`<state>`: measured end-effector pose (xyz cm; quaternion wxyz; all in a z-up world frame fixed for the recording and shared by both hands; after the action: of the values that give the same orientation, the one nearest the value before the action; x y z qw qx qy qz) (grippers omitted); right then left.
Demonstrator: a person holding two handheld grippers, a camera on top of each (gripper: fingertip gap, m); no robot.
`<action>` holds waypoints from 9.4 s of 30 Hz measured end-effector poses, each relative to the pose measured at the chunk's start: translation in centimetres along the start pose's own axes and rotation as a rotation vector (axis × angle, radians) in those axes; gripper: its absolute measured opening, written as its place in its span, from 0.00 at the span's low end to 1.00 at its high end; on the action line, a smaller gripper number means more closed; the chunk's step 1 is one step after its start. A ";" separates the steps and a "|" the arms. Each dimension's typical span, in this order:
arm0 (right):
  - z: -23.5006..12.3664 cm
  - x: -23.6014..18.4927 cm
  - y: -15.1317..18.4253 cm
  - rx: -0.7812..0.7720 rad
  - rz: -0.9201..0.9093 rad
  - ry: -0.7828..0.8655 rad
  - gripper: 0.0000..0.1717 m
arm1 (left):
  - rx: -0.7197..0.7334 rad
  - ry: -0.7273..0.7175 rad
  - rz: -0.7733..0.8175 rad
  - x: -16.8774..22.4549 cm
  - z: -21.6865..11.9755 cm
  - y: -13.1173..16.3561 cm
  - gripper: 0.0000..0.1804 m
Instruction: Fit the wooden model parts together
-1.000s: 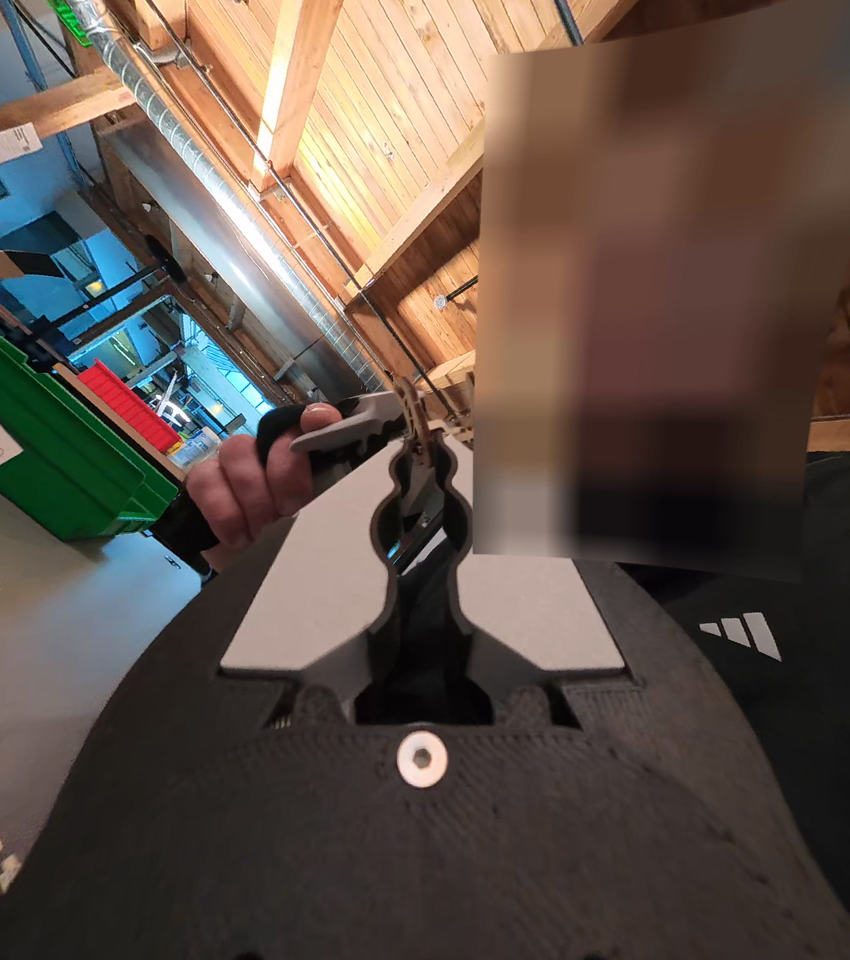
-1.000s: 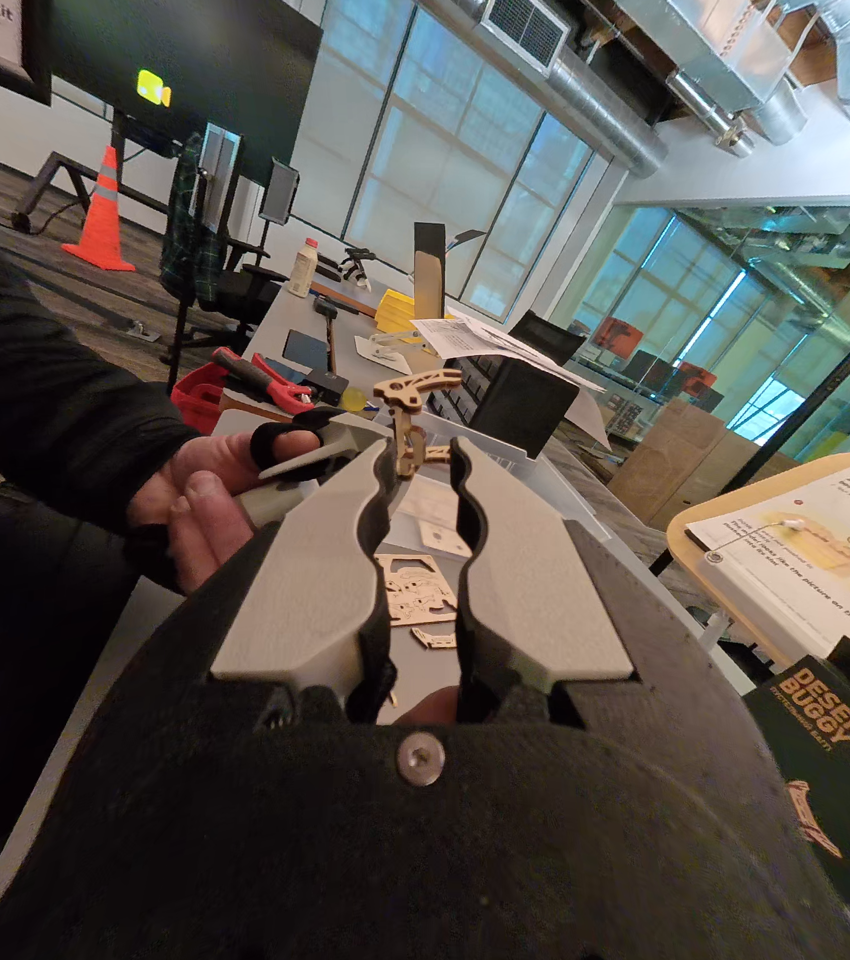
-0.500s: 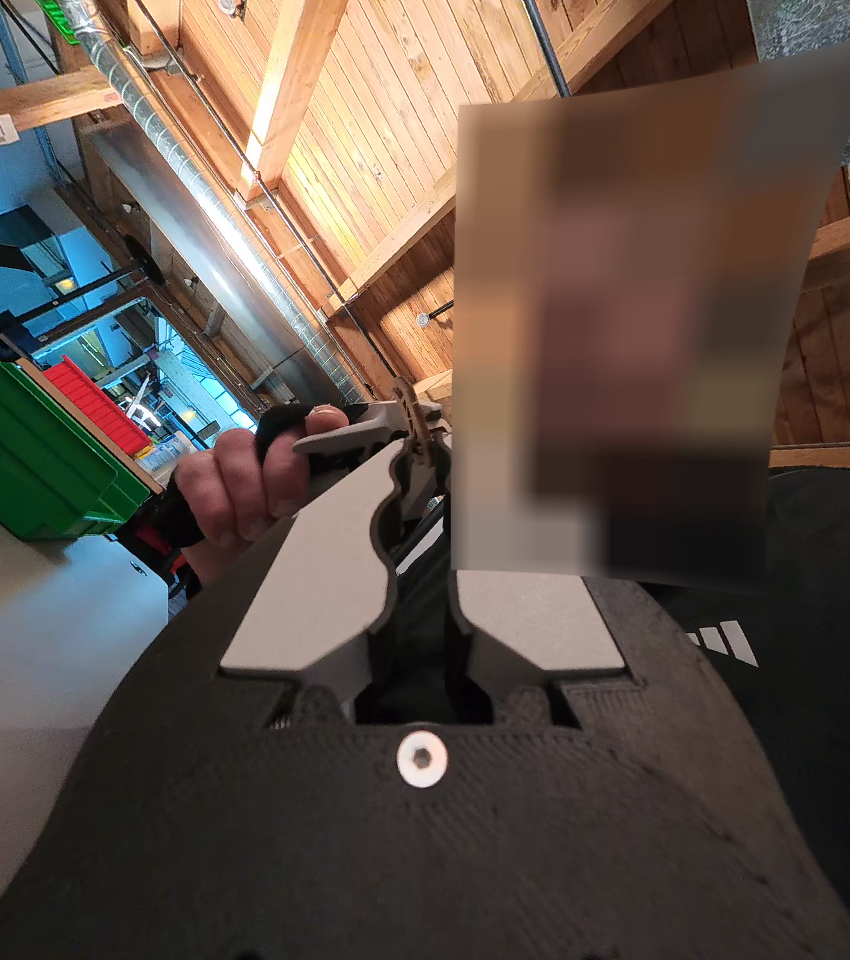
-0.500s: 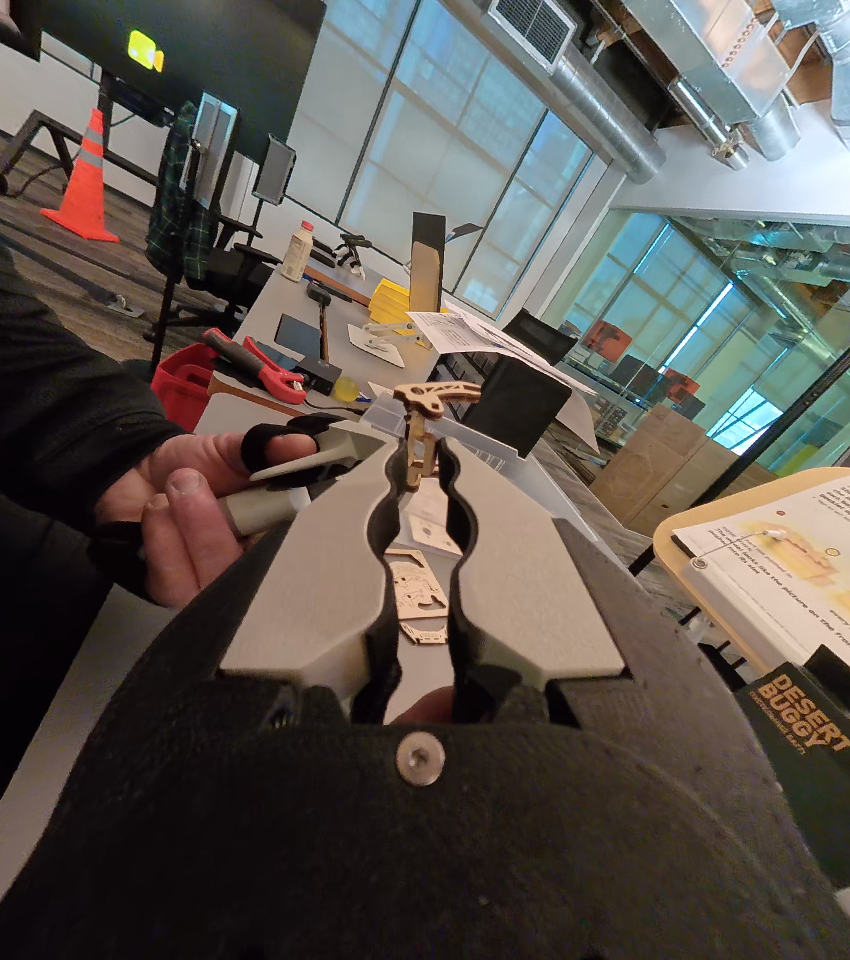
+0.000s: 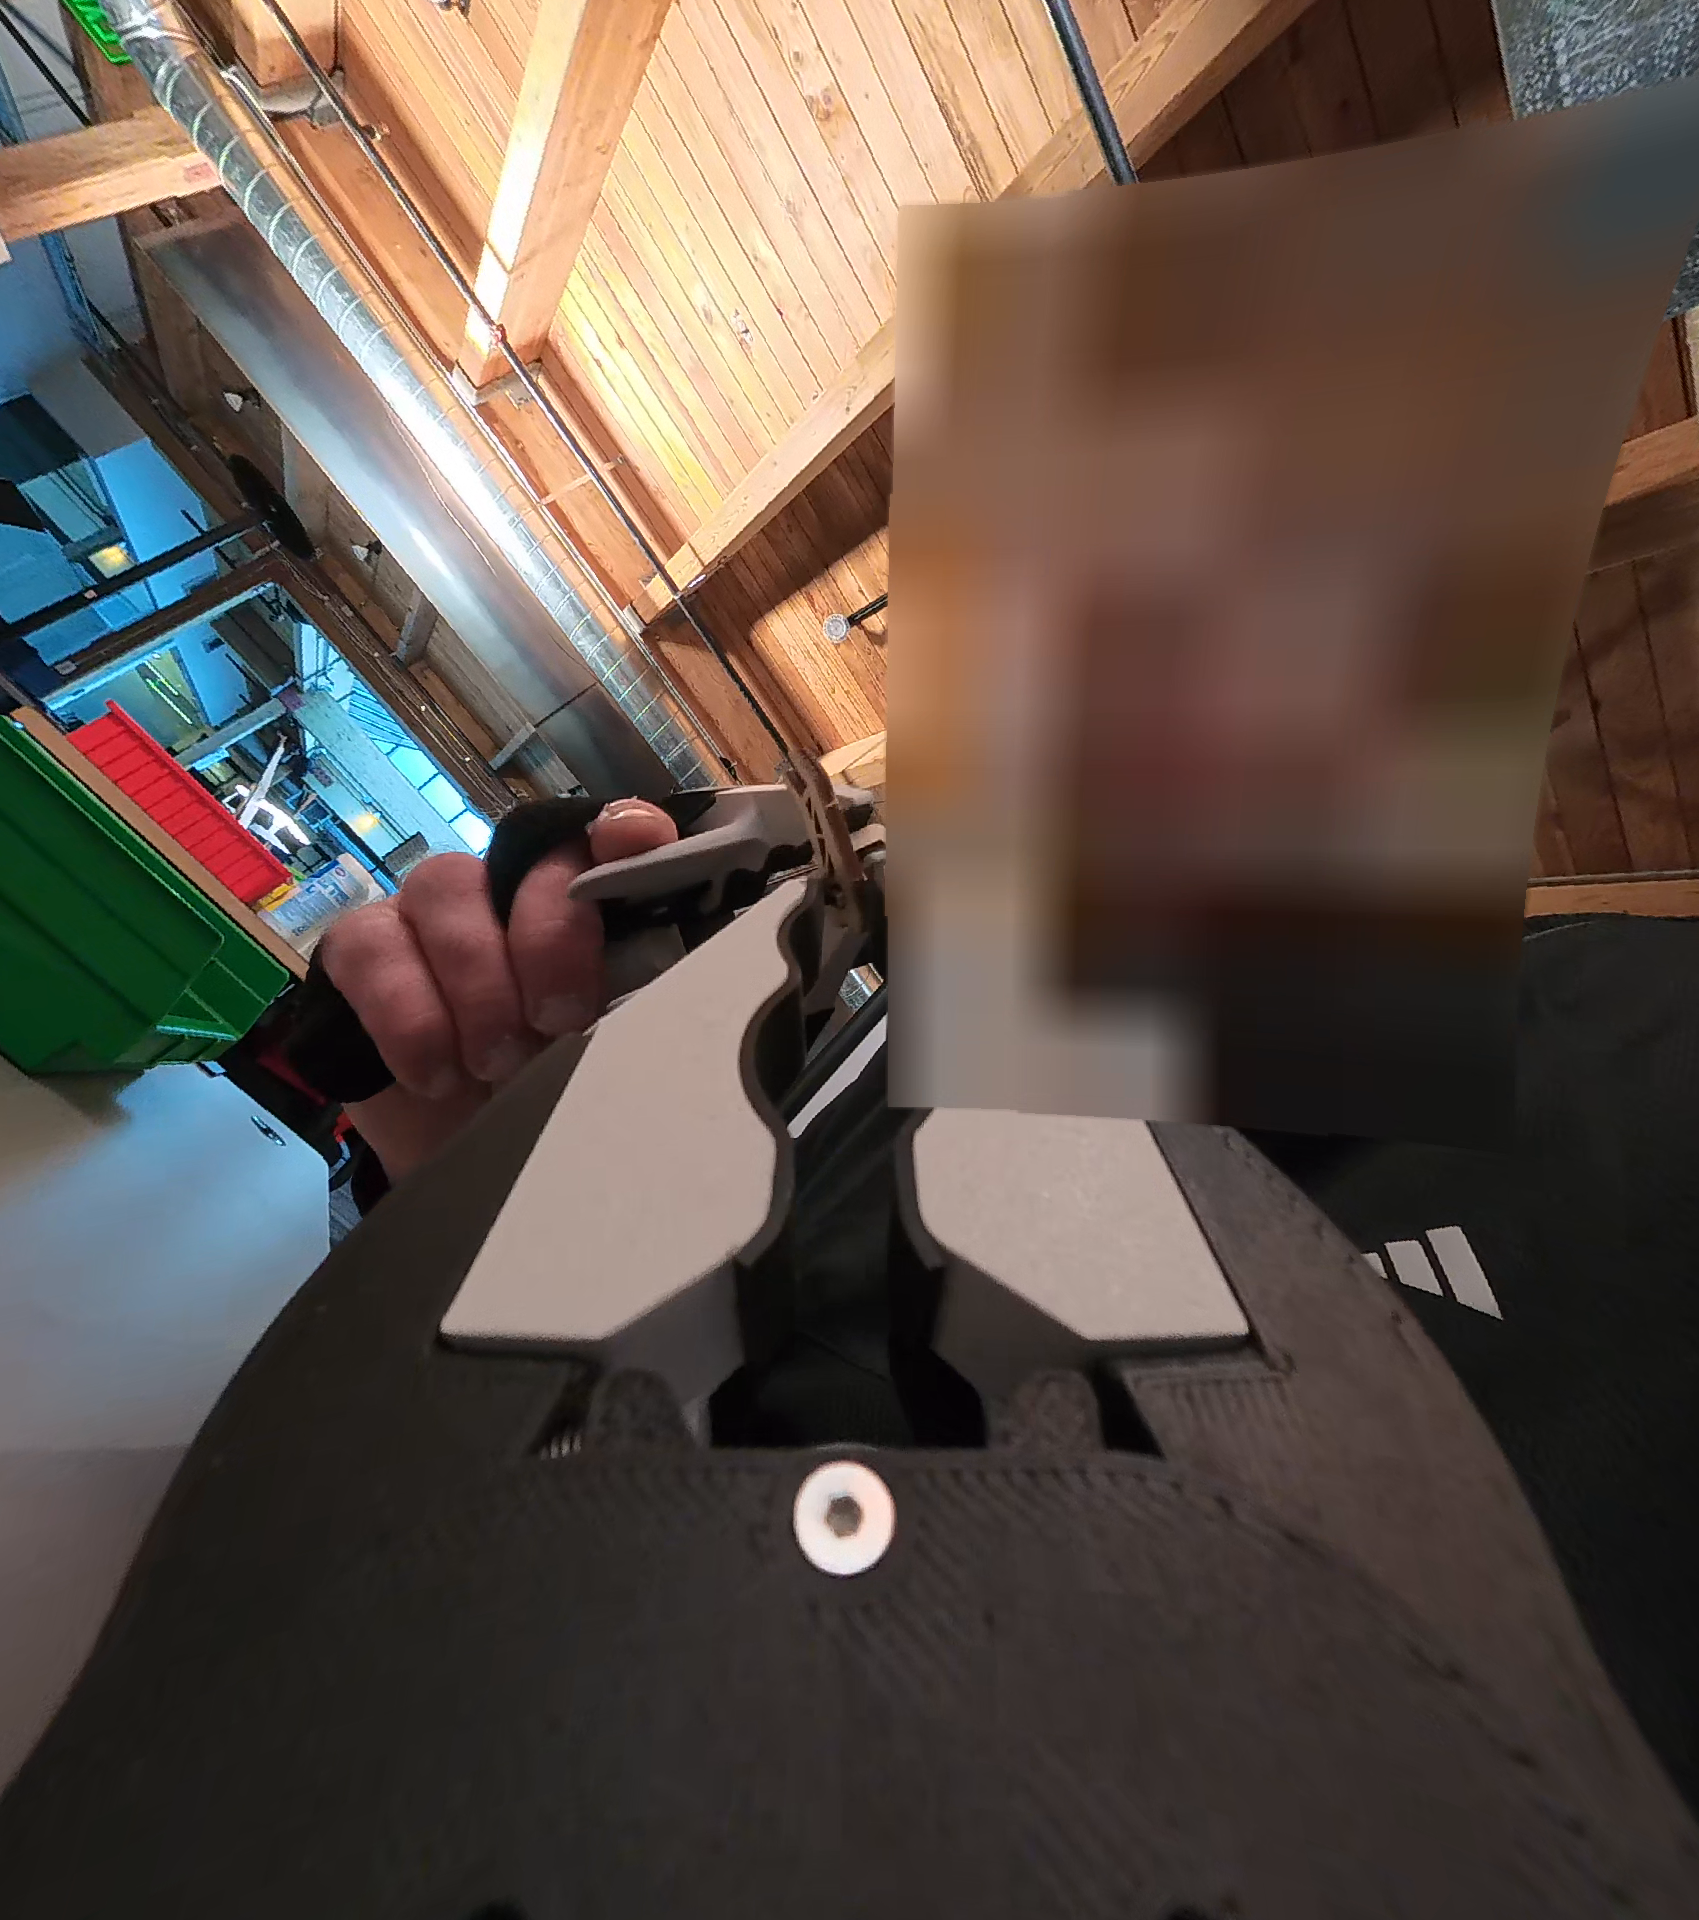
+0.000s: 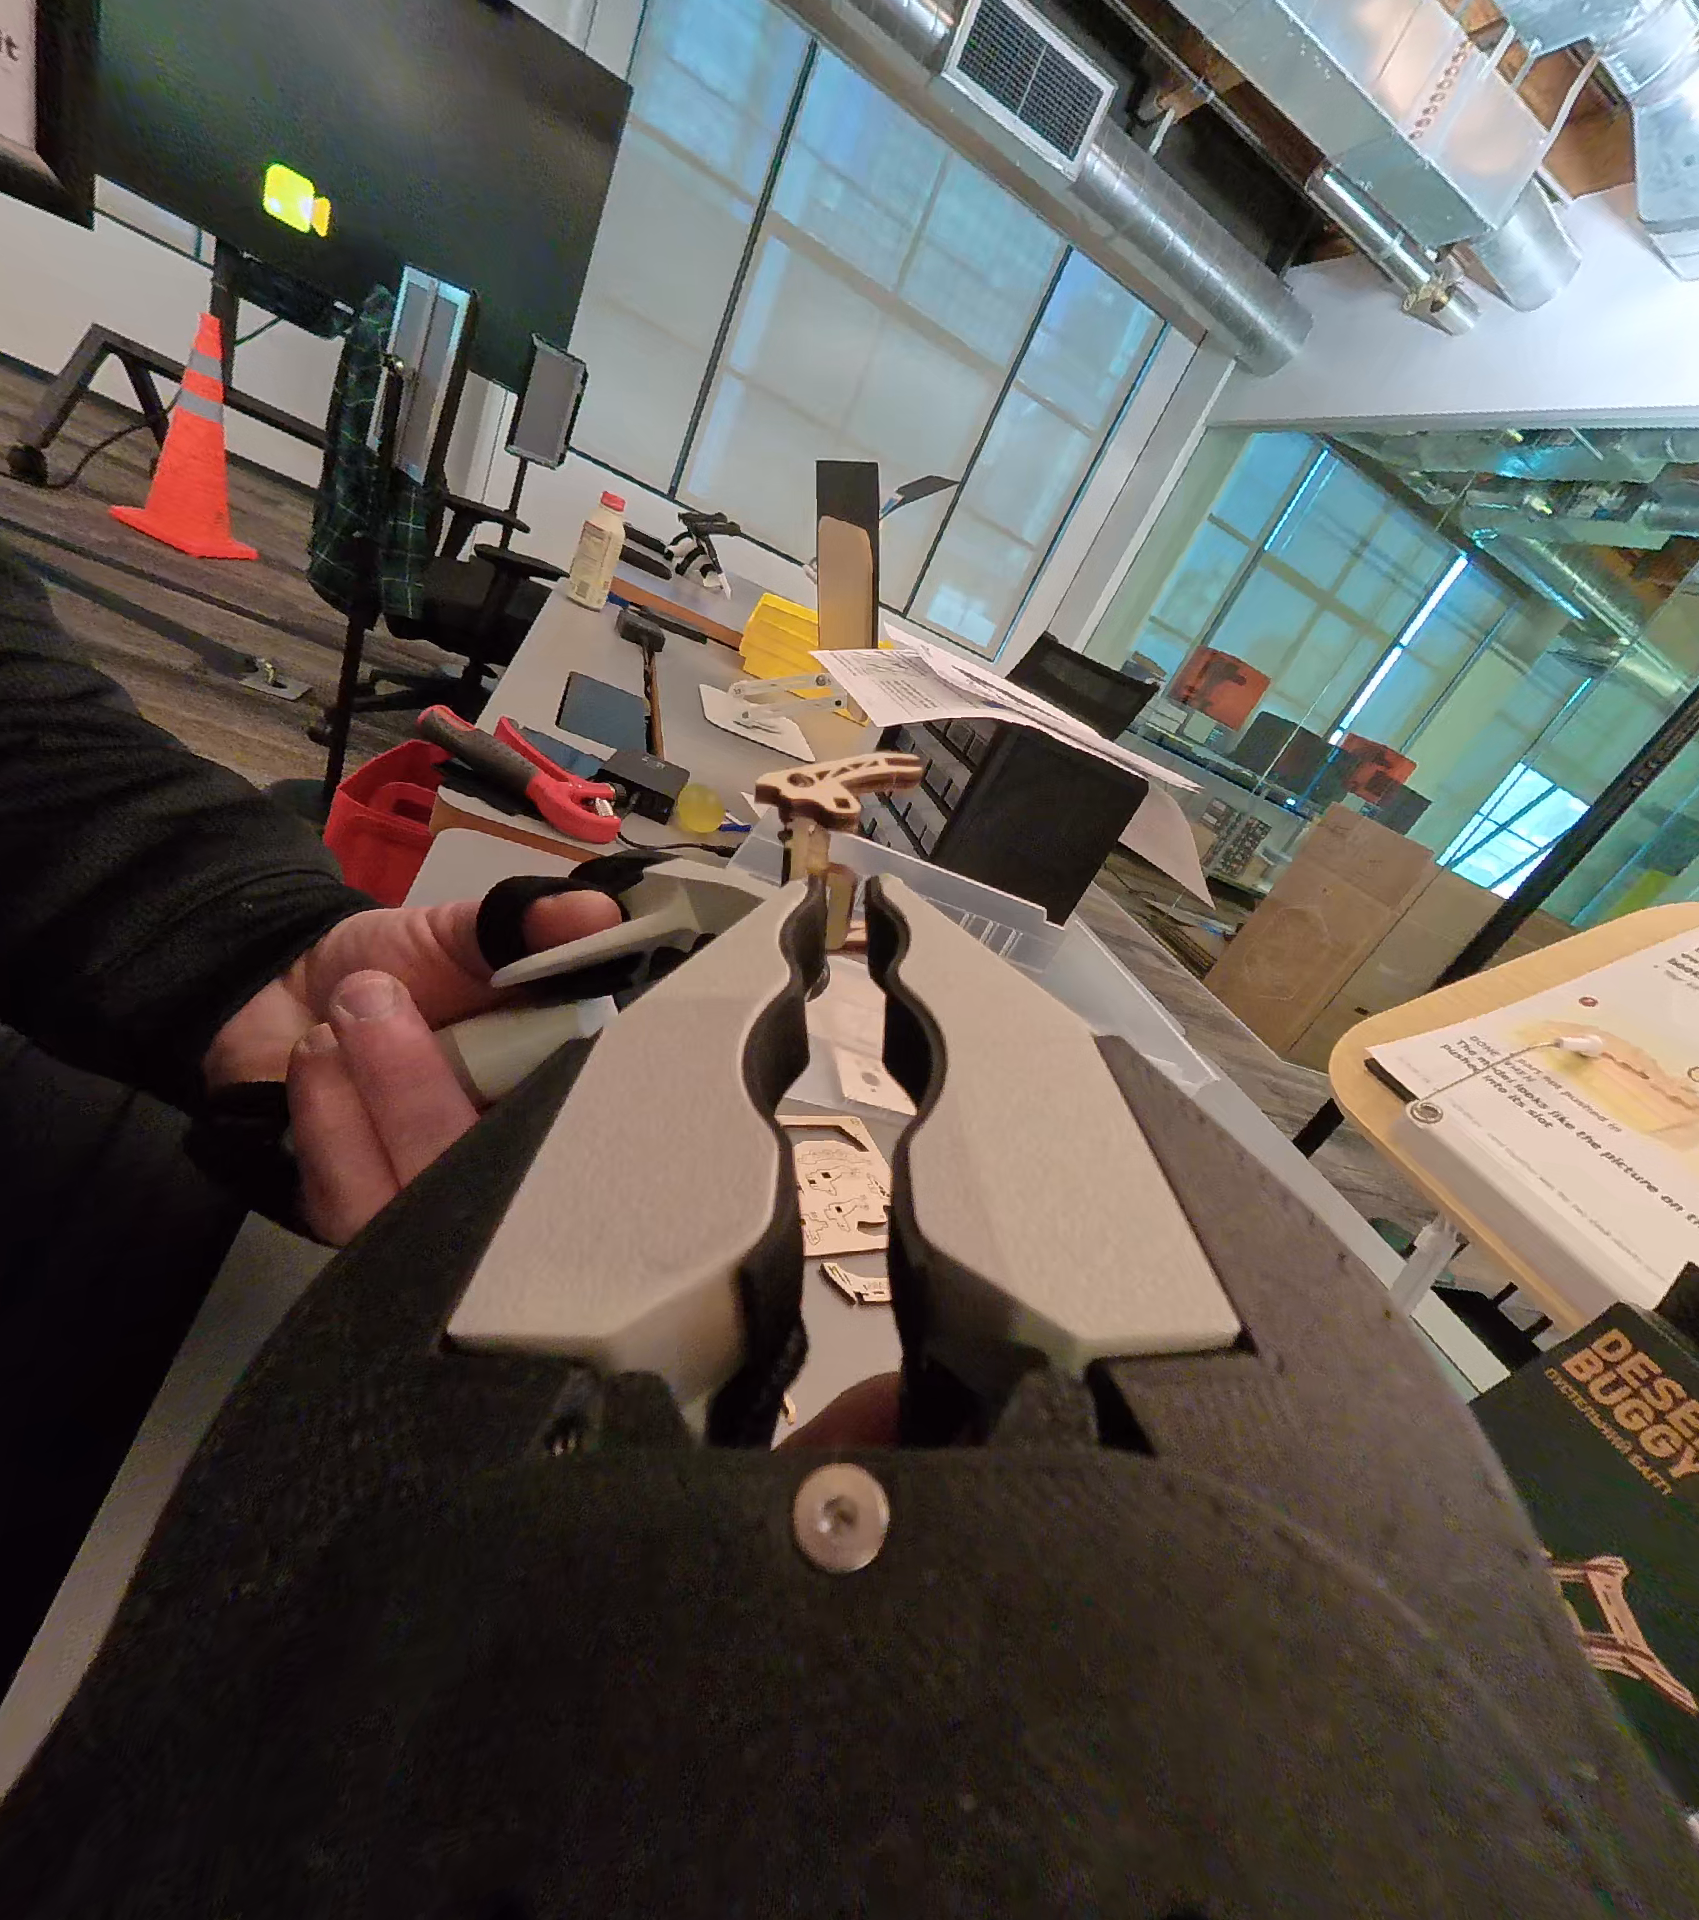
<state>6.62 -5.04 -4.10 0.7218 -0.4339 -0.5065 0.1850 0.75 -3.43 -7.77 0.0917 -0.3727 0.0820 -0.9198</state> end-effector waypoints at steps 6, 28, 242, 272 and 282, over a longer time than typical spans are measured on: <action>-0.1 0.0 0.1 0.016 0.034 -0.006 0.02 | -0.013 -0.006 0.008 -0.1 0.2 0.2 0.03; -0.3 -0.1 0.4 0.043 0.108 0.001 0.01 | -0.048 -0.028 0.035 0.0 -0.3 0.2 0.03; -1.5 -6.7 15.9 -0.867 0.216 -0.222 0.01 | -0.678 -1.602 1.121 -10.8 -8.1 2.2 0.09; -0.4 -5.6 15.1 -0.723 0.767 -0.203 0.01 | -0.761 -1.680 1.539 -9.4 -8.0 1.0 0.03; -0.4 -5.4 14.8 -0.669 0.867 -0.190 0.01 | -0.790 -1.671 1.590 -9.0 -7.5 0.8 0.00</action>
<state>7.26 -0.83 -19.32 0.3536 -0.7896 -0.3755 0.3325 1.96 -1.56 -19.32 0.5340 -0.6979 0.4772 0.0039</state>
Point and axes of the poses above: each gripper's, where its closed fingertips meet, z out along the fingers, y out of its underside, x = y × z across the jaws, the point moved 4 cm from there along -z, back along the fingers, and after that the axes turned 10 degrees about -z, right-handed, at the moved point
